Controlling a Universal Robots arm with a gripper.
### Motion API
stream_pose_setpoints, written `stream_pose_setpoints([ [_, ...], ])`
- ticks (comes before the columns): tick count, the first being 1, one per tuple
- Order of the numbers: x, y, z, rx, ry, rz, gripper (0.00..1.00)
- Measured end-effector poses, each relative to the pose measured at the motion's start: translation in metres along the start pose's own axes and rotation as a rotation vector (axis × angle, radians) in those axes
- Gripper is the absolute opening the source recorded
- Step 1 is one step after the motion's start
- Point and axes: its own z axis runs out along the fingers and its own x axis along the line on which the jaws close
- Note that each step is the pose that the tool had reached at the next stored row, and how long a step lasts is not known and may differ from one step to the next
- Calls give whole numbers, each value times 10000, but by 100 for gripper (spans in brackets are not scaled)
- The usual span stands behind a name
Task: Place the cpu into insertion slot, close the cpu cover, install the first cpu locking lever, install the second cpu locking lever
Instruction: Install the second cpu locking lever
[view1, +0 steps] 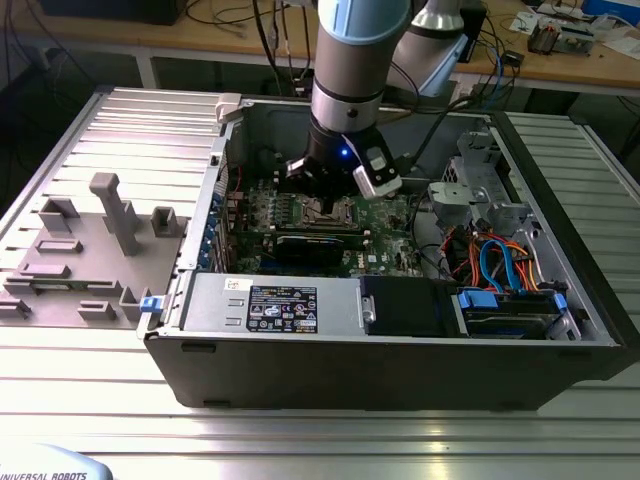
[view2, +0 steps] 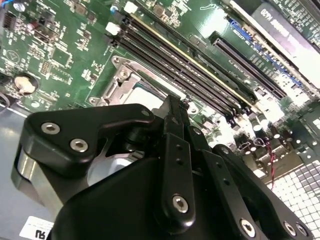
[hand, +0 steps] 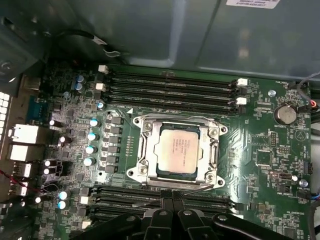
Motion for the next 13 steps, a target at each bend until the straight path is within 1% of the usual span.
stream_pose_setpoints([
  [1, 2, -16, 5, -47, 82, -11, 11],
  [2, 8, -29, 15, -113, 151, -7, 11],
  [4, 31, -34, 47, -133, 207, -2, 11],
  [5, 57, -34, 58, -161, 207, -5, 11],
  [6, 97, -33, 70, -225, 200, -7, 11],
  [7, 119, -32, 75, -258, 197, -9, 11],
  [8, 154, -35, 89, -345, 189, -13, 11],
  [9, 161, -45, 94, -423, 182, -18, 11],
  [10, 166, -65, 96, -542, 170, -21, 11],
  [13, 177, -123, 96, -842, 138, -32, 11],
])
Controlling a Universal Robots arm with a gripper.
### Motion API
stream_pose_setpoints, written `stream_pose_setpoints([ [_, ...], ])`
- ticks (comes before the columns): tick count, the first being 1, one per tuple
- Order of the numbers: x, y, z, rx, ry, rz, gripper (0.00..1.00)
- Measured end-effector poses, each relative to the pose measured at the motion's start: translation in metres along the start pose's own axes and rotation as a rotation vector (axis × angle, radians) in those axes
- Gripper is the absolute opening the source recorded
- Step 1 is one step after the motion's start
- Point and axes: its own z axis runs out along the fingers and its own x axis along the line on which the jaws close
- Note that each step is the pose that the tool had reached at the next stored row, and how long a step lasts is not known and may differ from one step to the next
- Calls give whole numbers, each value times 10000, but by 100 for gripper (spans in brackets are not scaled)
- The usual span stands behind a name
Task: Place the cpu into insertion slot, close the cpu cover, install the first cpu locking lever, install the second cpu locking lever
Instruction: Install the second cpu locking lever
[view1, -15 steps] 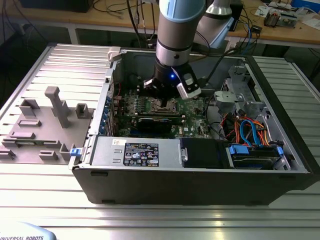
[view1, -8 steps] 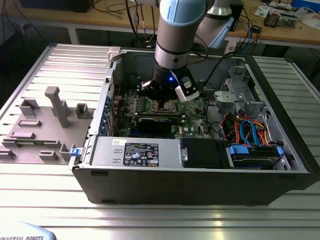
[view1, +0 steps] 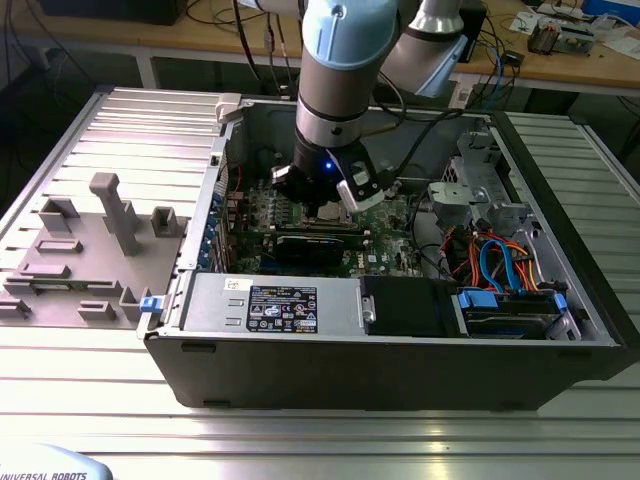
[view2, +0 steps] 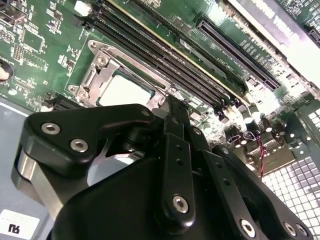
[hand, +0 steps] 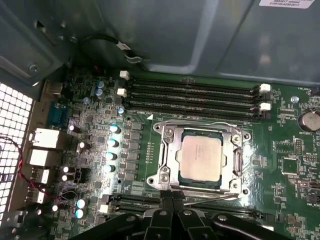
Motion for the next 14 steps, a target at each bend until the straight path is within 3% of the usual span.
stream_pose_setpoints([
  [2, 13, -29, 0, -105, -10, -5, 11],
  [9, 52, -100, 25, -287, -29, -13, 11],
  [14, 71, -115, 82, -423, -42, -21, 11],
])
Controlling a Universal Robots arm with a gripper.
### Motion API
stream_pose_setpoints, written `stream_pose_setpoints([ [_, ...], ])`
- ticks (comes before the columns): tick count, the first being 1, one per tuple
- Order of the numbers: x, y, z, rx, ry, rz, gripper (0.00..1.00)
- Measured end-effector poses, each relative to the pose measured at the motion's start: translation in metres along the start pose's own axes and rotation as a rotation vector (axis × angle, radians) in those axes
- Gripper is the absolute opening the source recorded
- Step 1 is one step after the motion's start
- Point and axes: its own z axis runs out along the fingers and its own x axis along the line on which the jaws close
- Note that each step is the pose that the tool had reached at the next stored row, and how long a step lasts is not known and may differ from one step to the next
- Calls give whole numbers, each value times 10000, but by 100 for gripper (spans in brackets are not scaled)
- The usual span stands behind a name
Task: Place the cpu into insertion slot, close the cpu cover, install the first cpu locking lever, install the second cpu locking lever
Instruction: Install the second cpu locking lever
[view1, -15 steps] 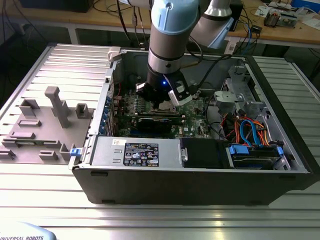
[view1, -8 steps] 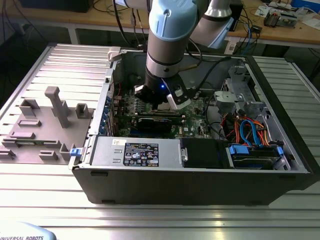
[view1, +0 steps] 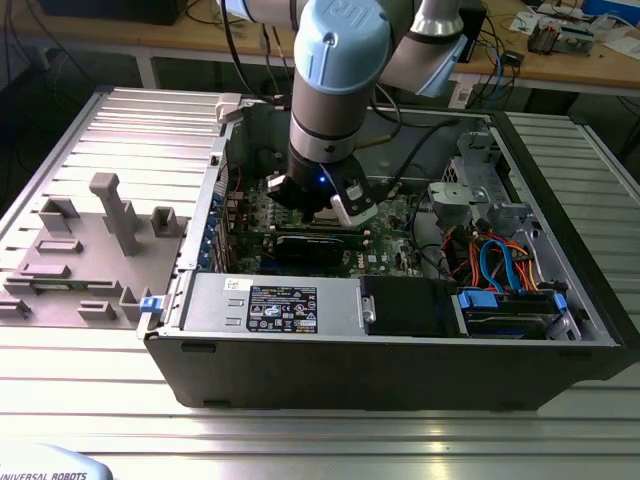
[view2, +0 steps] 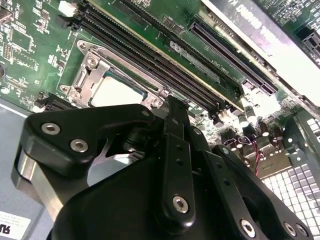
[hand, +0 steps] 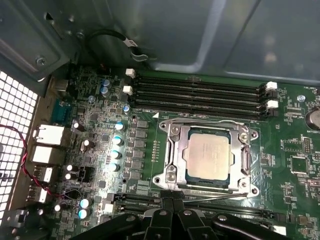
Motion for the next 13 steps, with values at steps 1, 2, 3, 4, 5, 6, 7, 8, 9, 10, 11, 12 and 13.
stream_pose_setpoints([
  [1, 6, -2, 7, -16, -1, 1, 11],
  [2, 6, -2, 8, -18, -1, 0, 11],
  [3, 6, -2, 9, -19, -1, 0, 11],
  [4, 5, -2, 9, -20, -1, 0, 11],
  [5, 5, -2, 11, -31, -3, -1, 11],
  [6, 5, -3, 12, -42, -4, -2, 11],
  [7, 5, -3, 13, -42, -4, -2, 11],
  [8, 5, -3, 13, -42, -4, -2, 11],
  [9, 5, -3, 13, -43, -4, -2, 11],
  [10, 5, -3, 13, -44, -4, -2, 11],
  [11, 5, -3, 13, -44, -4, -2, 11],
  [12, 6, -3, 14, -44, -4, -3, 11],
  [13, 15, -4, 17, -46, -5, -2, 11],
])
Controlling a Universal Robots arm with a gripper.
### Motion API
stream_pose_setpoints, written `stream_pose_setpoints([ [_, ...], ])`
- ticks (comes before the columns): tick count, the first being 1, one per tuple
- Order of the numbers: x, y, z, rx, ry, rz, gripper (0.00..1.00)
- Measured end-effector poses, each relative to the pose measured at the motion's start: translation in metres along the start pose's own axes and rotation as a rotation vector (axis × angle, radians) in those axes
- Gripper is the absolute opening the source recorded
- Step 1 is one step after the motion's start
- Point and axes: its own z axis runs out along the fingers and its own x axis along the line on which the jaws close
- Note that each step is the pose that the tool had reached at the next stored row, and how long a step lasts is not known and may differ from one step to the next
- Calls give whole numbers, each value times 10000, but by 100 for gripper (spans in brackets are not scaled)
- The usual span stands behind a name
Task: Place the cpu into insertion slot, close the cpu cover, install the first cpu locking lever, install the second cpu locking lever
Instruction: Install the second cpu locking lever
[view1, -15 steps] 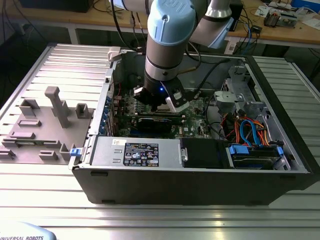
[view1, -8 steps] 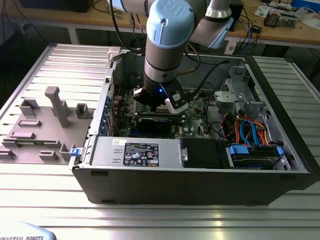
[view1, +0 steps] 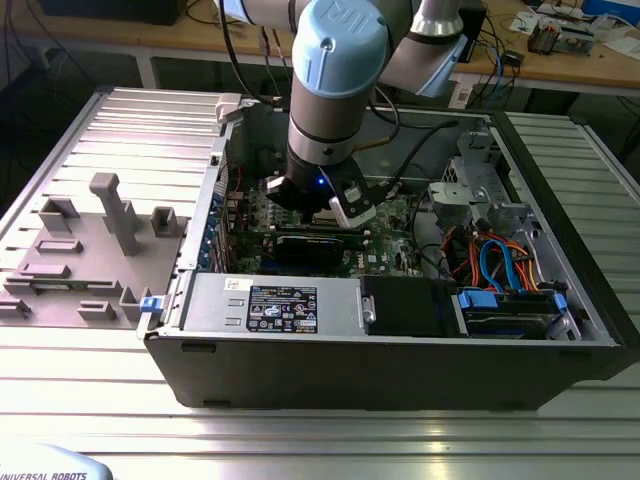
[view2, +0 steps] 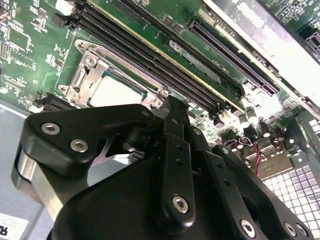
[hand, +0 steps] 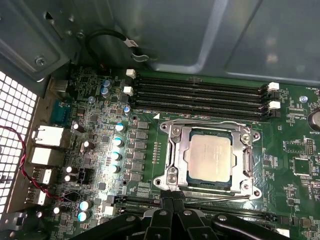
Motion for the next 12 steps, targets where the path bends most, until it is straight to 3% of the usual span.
stream_pose_setpoints([
  [10, 39, -31, 77, -28, -6, 90, 11],
  [12, 45, -33, 82, -101, -11, 155, 11],
])
